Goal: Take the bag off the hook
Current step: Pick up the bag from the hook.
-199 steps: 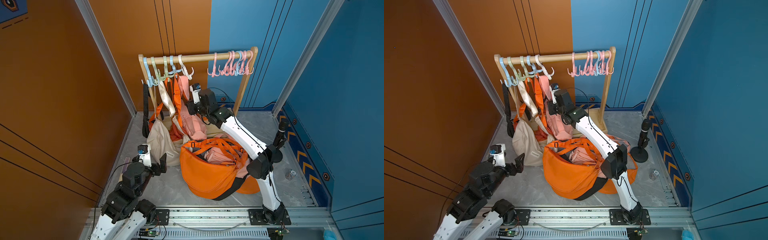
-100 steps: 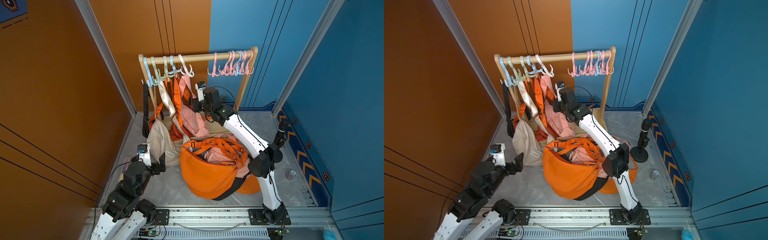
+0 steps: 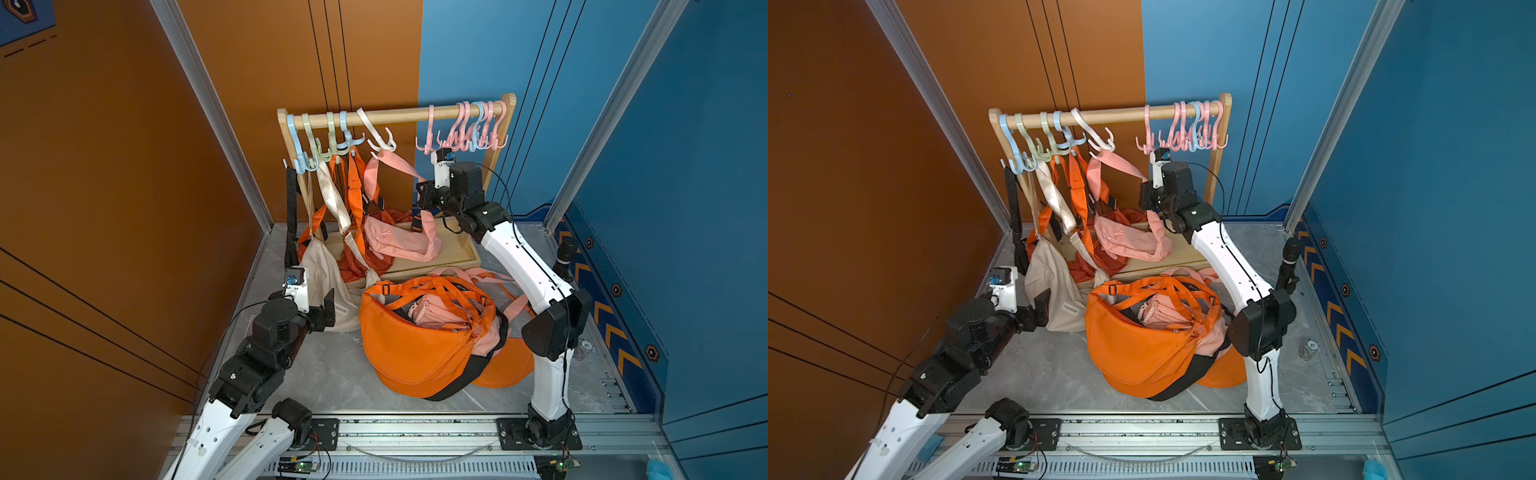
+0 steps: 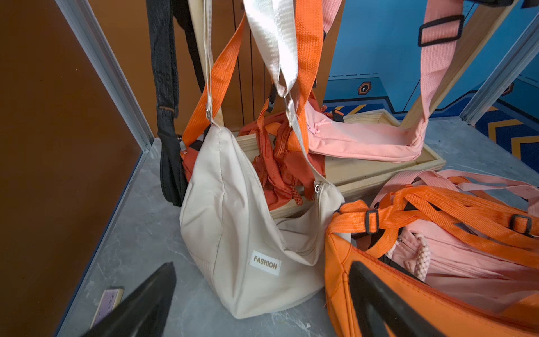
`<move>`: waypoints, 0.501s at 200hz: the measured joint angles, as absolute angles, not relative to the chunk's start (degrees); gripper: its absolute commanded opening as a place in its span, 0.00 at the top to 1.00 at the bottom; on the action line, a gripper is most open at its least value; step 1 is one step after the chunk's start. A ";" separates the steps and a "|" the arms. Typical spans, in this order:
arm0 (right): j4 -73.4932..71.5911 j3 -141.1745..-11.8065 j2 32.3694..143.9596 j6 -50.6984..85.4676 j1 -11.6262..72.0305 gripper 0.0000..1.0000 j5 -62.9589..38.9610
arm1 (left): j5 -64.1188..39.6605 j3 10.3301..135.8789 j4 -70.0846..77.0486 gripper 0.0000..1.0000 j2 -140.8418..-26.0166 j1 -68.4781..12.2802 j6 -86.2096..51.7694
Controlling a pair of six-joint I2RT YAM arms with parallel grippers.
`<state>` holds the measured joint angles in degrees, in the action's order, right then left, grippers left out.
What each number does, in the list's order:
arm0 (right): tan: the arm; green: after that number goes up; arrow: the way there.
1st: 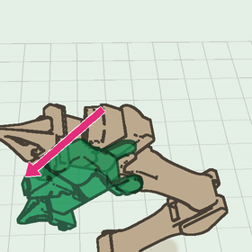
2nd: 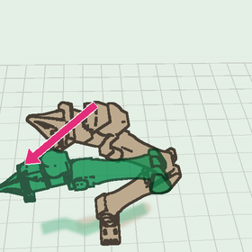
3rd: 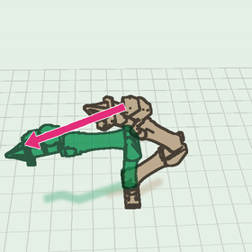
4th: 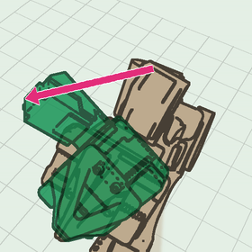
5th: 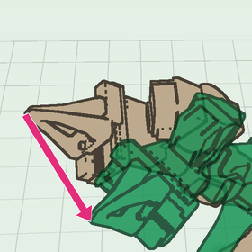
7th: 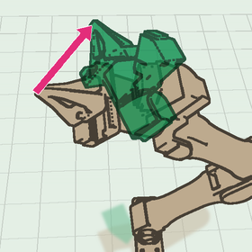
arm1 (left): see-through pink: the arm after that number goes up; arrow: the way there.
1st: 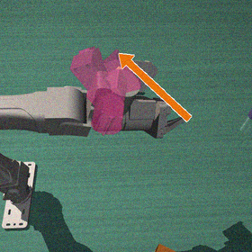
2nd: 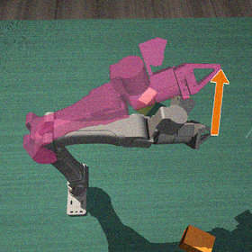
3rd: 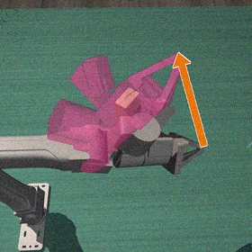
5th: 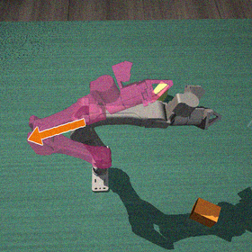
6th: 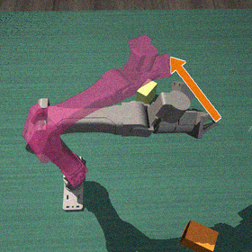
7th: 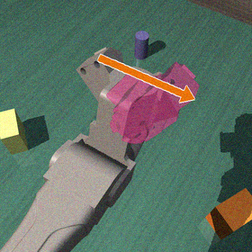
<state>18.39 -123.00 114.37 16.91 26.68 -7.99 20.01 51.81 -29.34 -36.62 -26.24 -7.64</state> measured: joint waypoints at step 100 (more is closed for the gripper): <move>8.93 -107.07 103.61 19.81 19.11 1.00 -18.24 | 16.23 71.44 -16.36 0.02 -61.41 -29.58 3.40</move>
<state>8.93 -107.07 103.61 19.81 19.11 -18.24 16.23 71.44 -16.36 -61.41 -29.58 3.40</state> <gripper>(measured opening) 0.048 0.982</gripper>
